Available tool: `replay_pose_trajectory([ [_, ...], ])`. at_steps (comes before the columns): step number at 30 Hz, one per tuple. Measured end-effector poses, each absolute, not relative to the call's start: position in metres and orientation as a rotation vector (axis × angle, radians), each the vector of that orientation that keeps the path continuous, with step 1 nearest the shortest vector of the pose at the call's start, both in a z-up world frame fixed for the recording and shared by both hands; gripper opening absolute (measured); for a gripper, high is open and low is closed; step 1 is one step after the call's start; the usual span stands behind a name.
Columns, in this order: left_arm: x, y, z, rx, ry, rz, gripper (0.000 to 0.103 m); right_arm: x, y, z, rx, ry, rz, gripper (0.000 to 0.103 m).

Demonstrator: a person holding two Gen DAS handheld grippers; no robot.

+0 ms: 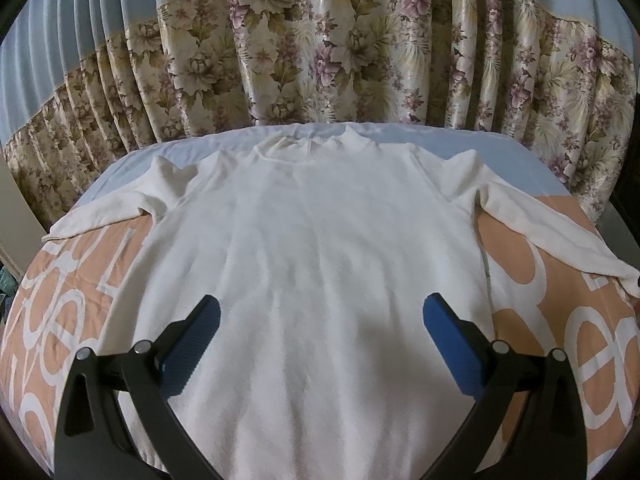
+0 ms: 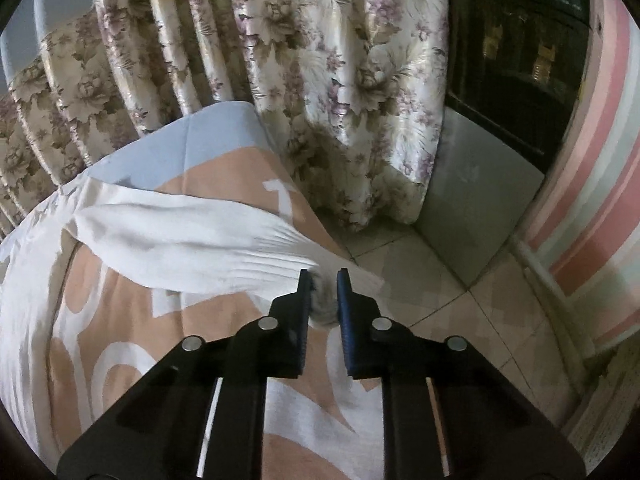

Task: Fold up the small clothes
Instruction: 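Carry the sleeve cuff with the right gripper across the sweater body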

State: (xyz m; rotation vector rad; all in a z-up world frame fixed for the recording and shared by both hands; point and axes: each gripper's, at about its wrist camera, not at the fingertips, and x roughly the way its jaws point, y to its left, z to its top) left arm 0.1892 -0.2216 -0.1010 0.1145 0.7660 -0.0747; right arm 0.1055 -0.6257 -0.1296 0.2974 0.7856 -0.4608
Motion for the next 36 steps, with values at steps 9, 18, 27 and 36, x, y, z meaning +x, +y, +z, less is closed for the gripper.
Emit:
replay_pose_trajectory([
  [9,0.209,-0.214,-0.096,0.112,0.772,-0.053,0.102,0.113,-0.606,-0.111,0.241,0.763,-0.430,0.011],
  [18,0.225,-0.203,-0.095,0.107,0.784,-0.031,0.102,0.121,-0.583,-0.096,0.117,0.753,-0.485,0.011],
  [27,0.250,-0.176,-0.087,0.108,0.780,-0.006,0.102,0.163,-0.535,-0.075,0.089,0.727,-0.405,0.011],
  [36,0.275,-0.117,-0.080,0.090,0.781,0.045,0.102,0.239,-0.453,-0.049,0.089,0.678,-0.238,0.002],
])
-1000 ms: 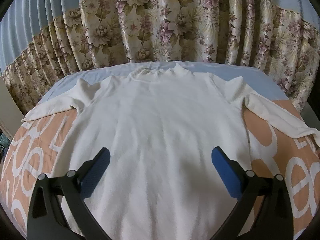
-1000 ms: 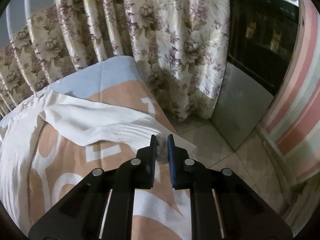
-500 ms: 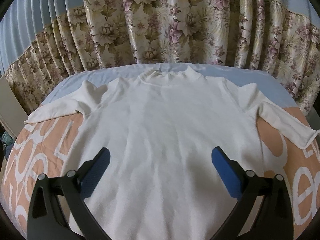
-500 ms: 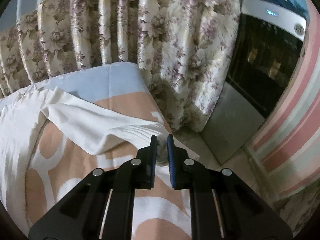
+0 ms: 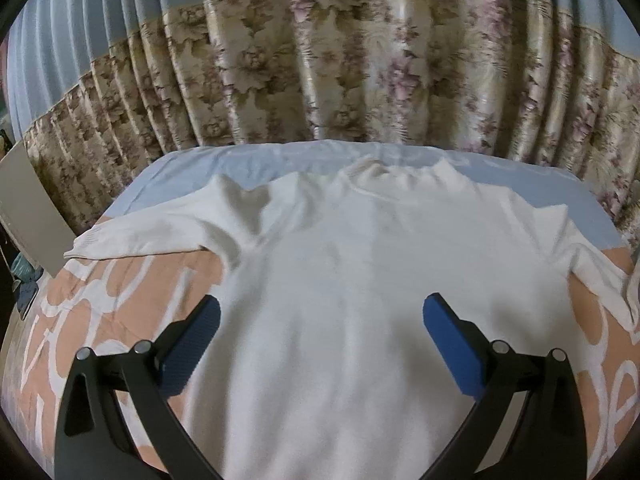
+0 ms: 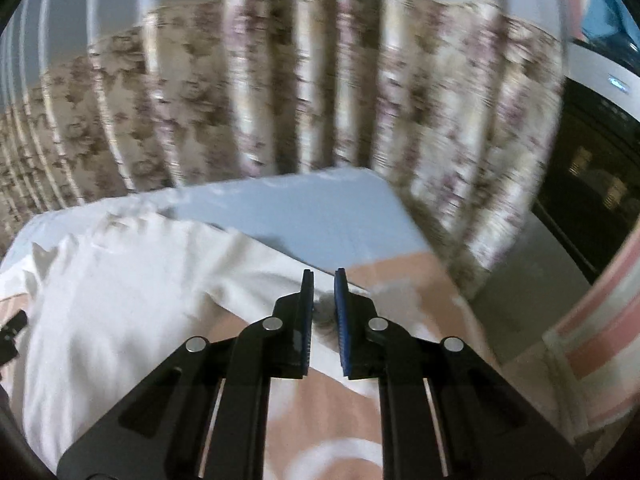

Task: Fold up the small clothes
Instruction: 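Carry the sleeve cuff with the right gripper across the sweater body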

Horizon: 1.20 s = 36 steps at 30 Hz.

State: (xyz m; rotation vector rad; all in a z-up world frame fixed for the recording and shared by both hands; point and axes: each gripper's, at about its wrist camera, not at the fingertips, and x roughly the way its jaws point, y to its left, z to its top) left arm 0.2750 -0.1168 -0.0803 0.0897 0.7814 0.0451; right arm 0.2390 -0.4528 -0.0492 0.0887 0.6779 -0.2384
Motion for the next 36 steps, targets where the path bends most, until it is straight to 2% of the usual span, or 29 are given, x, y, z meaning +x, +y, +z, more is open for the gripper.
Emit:
replay_pose_trajectory([
  [7,0.286,-0.078,-0.087,0.088,0.798,0.070,0.101,0.291,-0.397,-0.054,0.117,0.692,-0.118,0.001],
  [14,0.289,-0.060,-0.093,0.089,0.815,0.068,0.101,0.303,-0.358,-0.063,0.130,0.712,-0.036,0.001],
  [15,0.288,-0.059,-0.093,0.092,0.814,0.065,0.101,0.301,-0.359,-0.065,0.130,0.714,-0.050,0.004],
  [16,0.287,-0.059,-0.093,0.096,0.812,0.062,0.101,0.298,-0.363,-0.069,0.120,0.725,-0.074,0.013],
  [17,0.286,-0.059,-0.093,0.103,0.809,0.059,0.101,0.293,-0.370,-0.073,0.104,0.731,-0.112,0.042],
  [18,0.285,-0.059,-0.093,0.105,0.805,0.060,0.101,0.289,-0.376,-0.076,0.094,0.728,-0.142,0.062],
  [19,0.284,-0.059,-0.094,0.102,0.804,0.060,0.101,0.286,-0.382,-0.081,0.085,0.739,-0.167,0.064],
  [35,0.285,-0.070,-0.105,0.100,0.820,0.048,0.102,0.310,-0.408,-0.152,0.076,0.930,-0.235,0.062],
  [36,0.285,-0.071,-0.106,0.101,0.822,0.047,0.102,0.311,-0.409,-0.157,0.073,0.937,-0.236,0.059],
])
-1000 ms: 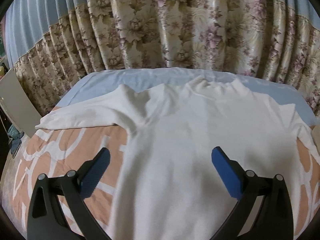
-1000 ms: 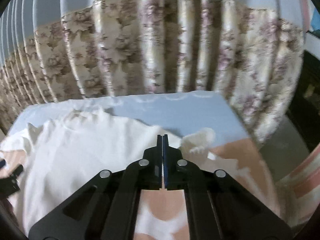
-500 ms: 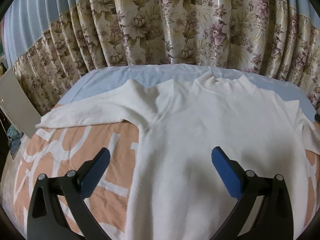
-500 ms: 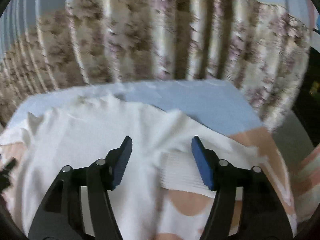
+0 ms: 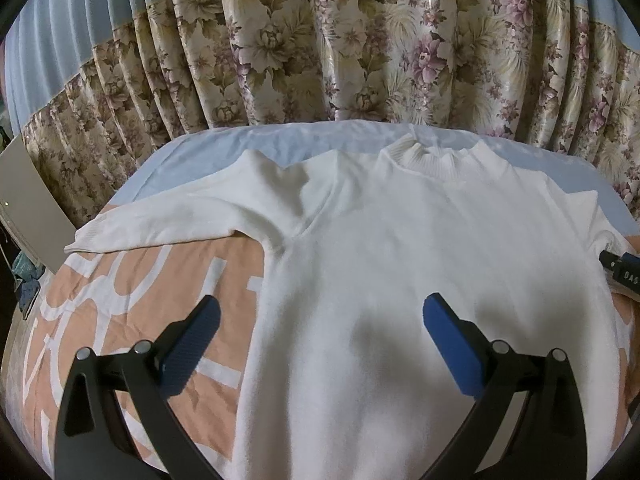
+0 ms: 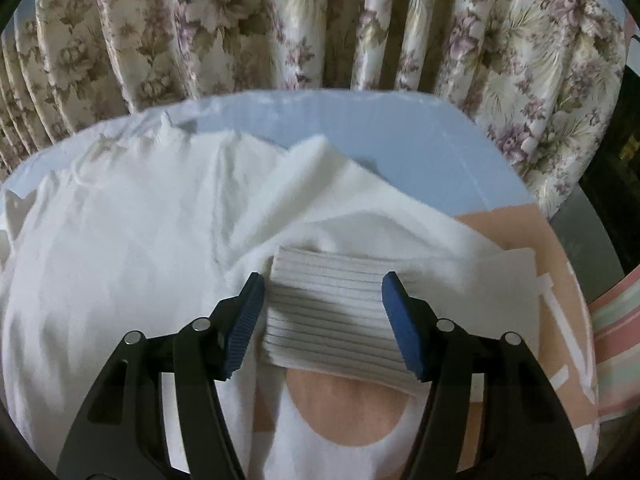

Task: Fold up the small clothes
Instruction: 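Carry the sleeve cuff with the right gripper across the sweater body, then lay the cuff on the sweater and open the right gripper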

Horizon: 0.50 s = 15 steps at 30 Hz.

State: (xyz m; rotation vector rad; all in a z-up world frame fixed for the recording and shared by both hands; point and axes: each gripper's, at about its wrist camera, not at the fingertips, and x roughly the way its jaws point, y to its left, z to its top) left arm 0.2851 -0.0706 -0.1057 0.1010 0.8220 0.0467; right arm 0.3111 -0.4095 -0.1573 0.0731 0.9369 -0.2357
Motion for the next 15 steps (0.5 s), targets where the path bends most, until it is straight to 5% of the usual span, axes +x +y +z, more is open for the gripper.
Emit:
replay_pose_trajectory([
  [1,0.285,-0.071,-0.107,0.103,0.823,0.046,0.102,0.311,-0.411,-0.159,0.071,0.934,-0.236,0.056],
  [3,0.287,-0.072,-0.109,0.104,0.826,0.045,0.102,0.307,-0.417,-0.155,0.083,0.920,-0.243,0.027],
  [5,0.288,-0.072,-0.110,0.103,0.827,0.044,0.101,0.300,-0.427,-0.147,0.145,0.897,-0.233,0.019],
  [15,0.293,-0.066,-0.104,0.087,0.814,0.048,0.102,0.304,-0.403,-0.078,0.145,0.765,-0.160,0.017],
])
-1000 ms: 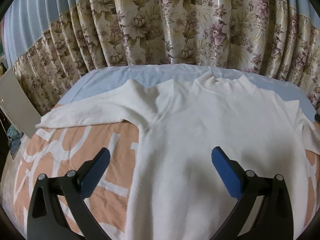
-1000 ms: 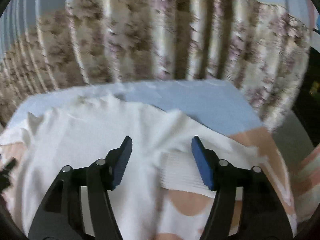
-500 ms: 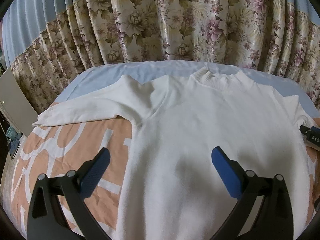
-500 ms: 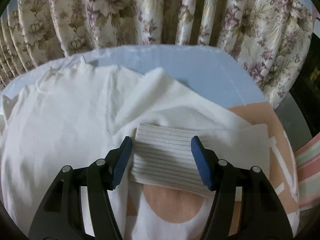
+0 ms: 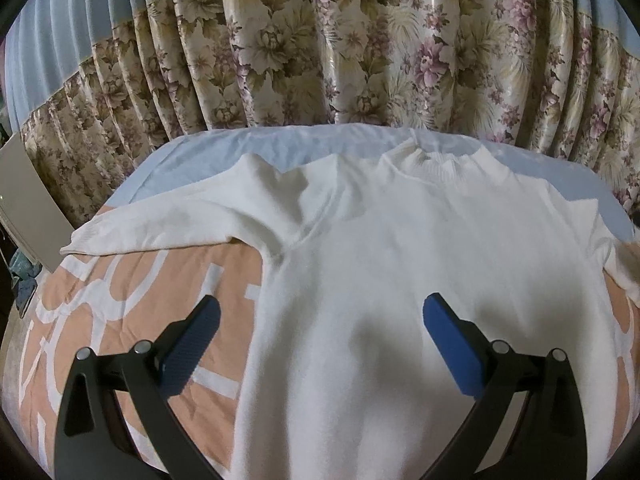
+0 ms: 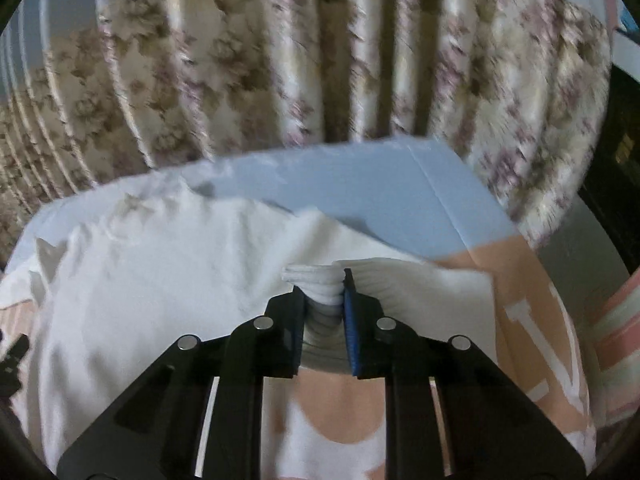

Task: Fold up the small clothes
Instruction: 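Lay the cuff on the sweater and open the right gripper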

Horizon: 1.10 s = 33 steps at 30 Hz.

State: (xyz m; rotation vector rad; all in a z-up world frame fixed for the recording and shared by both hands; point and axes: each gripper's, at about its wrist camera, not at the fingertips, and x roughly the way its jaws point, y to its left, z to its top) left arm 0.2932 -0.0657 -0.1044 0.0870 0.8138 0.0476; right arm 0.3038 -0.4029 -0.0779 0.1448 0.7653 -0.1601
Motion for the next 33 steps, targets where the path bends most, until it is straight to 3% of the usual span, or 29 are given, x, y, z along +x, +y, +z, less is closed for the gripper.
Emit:
replay_pose_trajectory([
  [9,0.318,-0.027,-0.101,0.082,0.820,0.081,0.101,0.373,-0.304,-0.063,0.104,0.763,0.102,0.018],
  [22,0.397,0.013,-0.112,0.078,0.839,0.105,0.101,0.430,-0.167,-0.105,0.136,0.851,0.315,0.019],
  [25,0.402,0.013,-0.119,0.062,0.843,0.097,0.101,0.424,-0.171,-0.104,0.157,0.848,0.306,0.042],
  [26,0.401,0.011,-0.119,0.072,0.837,0.092,0.101,0.417,-0.179,-0.099,0.172,0.826,0.301,0.060],
  [27,0.401,0.005,-0.120,0.091,0.827,0.091,0.101,0.411,-0.189,-0.093,0.182,0.799,0.288,0.066],
  [33,0.407,-0.018,-0.124,0.056,0.871,0.052,0.101,0.383,-0.269,-0.065,0.226,0.714,0.170,0.066],
])
